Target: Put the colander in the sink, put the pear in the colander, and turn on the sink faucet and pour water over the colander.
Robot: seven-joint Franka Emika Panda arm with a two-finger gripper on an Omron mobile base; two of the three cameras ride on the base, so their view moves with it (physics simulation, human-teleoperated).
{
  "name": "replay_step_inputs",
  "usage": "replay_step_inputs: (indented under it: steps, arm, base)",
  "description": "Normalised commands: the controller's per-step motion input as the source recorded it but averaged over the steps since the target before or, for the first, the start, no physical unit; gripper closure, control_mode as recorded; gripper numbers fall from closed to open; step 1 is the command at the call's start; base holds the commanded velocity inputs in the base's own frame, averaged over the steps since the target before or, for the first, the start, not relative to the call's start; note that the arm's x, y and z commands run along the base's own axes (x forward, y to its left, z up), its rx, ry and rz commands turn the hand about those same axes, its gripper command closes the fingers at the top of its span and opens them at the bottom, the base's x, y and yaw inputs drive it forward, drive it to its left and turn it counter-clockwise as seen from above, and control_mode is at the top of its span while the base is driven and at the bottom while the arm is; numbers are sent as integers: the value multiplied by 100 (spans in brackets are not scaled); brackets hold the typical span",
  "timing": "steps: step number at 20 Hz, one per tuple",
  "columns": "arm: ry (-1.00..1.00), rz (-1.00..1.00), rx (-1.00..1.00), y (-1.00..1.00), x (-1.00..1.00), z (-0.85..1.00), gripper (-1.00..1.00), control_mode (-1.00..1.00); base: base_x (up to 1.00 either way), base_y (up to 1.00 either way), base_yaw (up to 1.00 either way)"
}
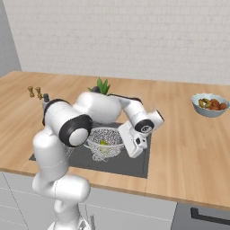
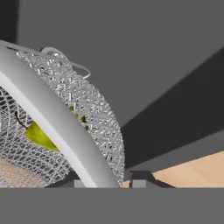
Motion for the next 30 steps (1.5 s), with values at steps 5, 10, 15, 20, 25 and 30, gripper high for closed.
replay_step_inputs:
  steps: [5, 10, 15, 20, 25, 30]
  arm:
    - [0, 2, 1, 18, 13, -23, 100, -100]
    - [0, 0, 0, 27, 17, -24, 100, -100]
    - [0, 0, -5, 33, 14, -34, 100, -100]
    - [0, 0, -9, 16, 18, -28, 100, -100]
    - [-1, 0, -9, 1, 23, -20, 100, -100]
    - [-1, 0, -7, 4, 19, -18, 100, -100]
  base:
    - [0, 0, 0]
    - [0, 0, 0]
    - [0, 0, 0]
    - [0, 0, 0]
    - [0, 0, 0]
    - [0, 0, 0]
